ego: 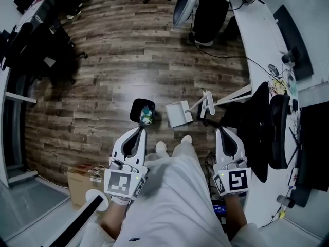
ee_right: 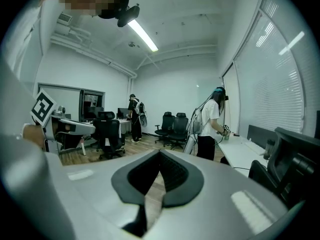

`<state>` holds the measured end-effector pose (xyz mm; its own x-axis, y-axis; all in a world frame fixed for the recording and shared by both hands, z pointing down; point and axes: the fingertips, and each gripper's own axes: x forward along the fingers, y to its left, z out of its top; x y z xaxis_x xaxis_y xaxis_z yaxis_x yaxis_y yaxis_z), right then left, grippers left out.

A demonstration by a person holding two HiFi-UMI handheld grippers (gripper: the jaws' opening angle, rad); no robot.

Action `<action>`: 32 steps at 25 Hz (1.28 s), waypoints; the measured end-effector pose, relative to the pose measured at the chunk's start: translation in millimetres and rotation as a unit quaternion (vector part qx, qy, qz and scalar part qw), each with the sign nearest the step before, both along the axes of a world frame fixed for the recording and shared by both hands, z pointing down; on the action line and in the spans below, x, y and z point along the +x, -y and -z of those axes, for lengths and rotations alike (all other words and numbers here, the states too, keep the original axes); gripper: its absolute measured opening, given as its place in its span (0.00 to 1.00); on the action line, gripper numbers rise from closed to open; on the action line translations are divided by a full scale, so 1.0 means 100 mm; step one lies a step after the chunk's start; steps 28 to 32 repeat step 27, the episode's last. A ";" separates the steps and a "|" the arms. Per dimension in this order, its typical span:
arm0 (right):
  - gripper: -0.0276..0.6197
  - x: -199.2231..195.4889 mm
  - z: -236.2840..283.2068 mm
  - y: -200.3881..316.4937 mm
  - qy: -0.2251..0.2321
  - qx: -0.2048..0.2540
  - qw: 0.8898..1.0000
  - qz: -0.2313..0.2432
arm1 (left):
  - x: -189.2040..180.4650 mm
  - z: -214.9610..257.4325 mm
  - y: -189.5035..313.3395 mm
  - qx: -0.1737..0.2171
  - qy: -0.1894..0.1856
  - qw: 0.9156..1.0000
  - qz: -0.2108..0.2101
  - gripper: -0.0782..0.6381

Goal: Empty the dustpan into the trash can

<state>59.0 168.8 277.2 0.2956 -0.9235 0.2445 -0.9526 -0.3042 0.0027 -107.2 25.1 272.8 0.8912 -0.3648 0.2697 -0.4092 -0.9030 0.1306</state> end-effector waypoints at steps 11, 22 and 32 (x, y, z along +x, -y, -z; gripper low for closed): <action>0.06 -0.02 -0.05 0.05 -0.004 -0.009 1.000 0.000 | 0.01 -0.01 0.01 0.000 -0.002 1.000 -0.003 0.12; 0.06 -0.03 -0.12 0.04 0.001 -0.013 1.000 -0.004 | -0.01 -0.02 0.02 0.003 -0.002 1.000 -0.005 0.12; 0.06 -0.06 -0.09 0.10 -0.007 -0.018 1.000 0.008 | -0.01 0.01 0.02 0.003 -0.005 1.000 -0.004 0.12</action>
